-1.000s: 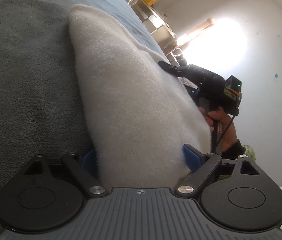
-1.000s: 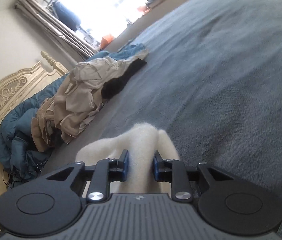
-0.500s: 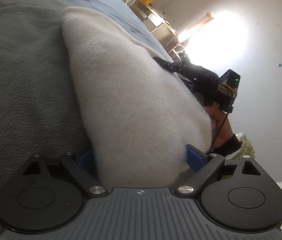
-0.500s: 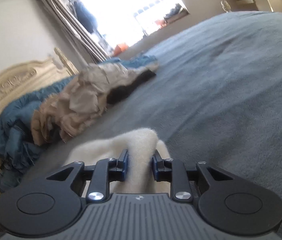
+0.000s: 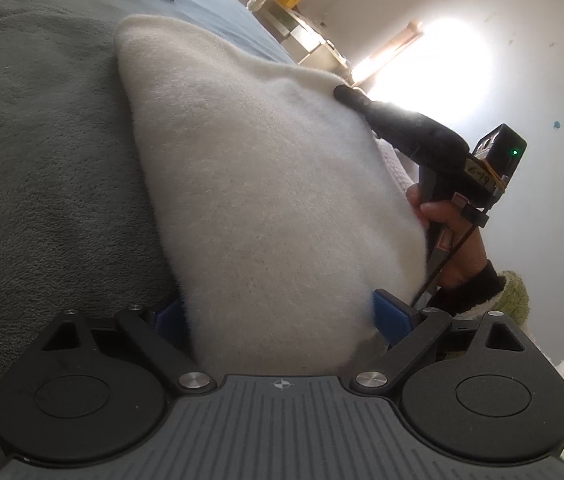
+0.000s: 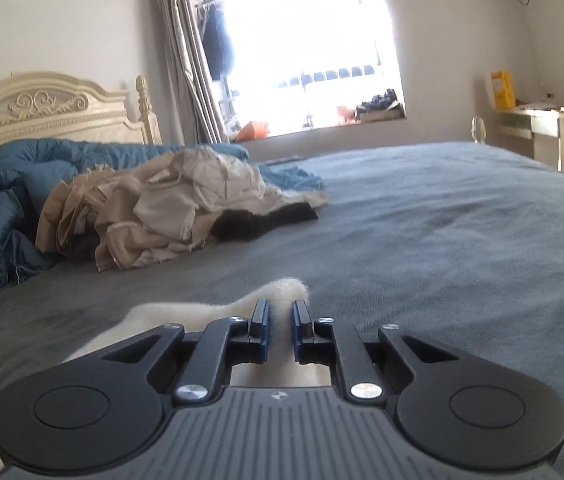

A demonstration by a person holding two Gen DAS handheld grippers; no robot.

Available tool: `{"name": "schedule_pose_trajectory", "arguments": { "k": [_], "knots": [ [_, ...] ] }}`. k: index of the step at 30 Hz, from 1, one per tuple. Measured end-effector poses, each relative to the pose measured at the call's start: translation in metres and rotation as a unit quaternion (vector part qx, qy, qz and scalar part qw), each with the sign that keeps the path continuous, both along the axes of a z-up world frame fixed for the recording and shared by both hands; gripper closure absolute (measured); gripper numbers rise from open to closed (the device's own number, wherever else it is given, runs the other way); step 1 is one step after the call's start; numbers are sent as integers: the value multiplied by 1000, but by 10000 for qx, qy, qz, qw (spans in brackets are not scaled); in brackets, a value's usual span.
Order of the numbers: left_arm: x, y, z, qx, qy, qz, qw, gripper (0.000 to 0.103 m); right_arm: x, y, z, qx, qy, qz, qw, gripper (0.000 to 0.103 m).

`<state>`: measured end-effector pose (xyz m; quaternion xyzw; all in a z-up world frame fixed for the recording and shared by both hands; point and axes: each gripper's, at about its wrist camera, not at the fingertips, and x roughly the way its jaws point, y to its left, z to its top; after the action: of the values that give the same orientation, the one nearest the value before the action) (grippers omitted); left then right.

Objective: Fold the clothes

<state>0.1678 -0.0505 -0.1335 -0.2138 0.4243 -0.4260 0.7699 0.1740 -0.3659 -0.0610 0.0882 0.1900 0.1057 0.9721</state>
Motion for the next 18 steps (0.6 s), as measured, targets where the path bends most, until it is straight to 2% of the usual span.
{"name": "schedule_pose_trajectory", "arguments": {
  "k": [2,5,6,9,12,15,17,18],
  "knots": [
    [-1,0,0,3,-10,13,10000,9,4,-4,-4,101,-19,-58,9999,89],
    [-2,-1,-1,15,-27,32,10000,9,22,-14,-41,174,467,-88,9987,89],
    [-3,-1,-2,24,-35,40,10000,9,25,-18,-53,265,555,-90,9981,89],
    [-6,0,-4,45,-59,61,10000,9,24,-32,-55,800,620,-104,9948,86],
    [-9,1,-8,68,-90,91,9999,9,23,-36,-47,754,777,-244,9938,60],
    [-11,4,-11,80,-136,102,9998,9,15,-45,-25,905,736,-478,9920,60],
    [-12,4,-12,71,-149,106,9998,9,8,-37,-4,682,459,-494,9954,61],
    [-11,4,-12,65,-153,107,9998,9,9,-27,1,506,416,-302,9974,64]
  ]
}}
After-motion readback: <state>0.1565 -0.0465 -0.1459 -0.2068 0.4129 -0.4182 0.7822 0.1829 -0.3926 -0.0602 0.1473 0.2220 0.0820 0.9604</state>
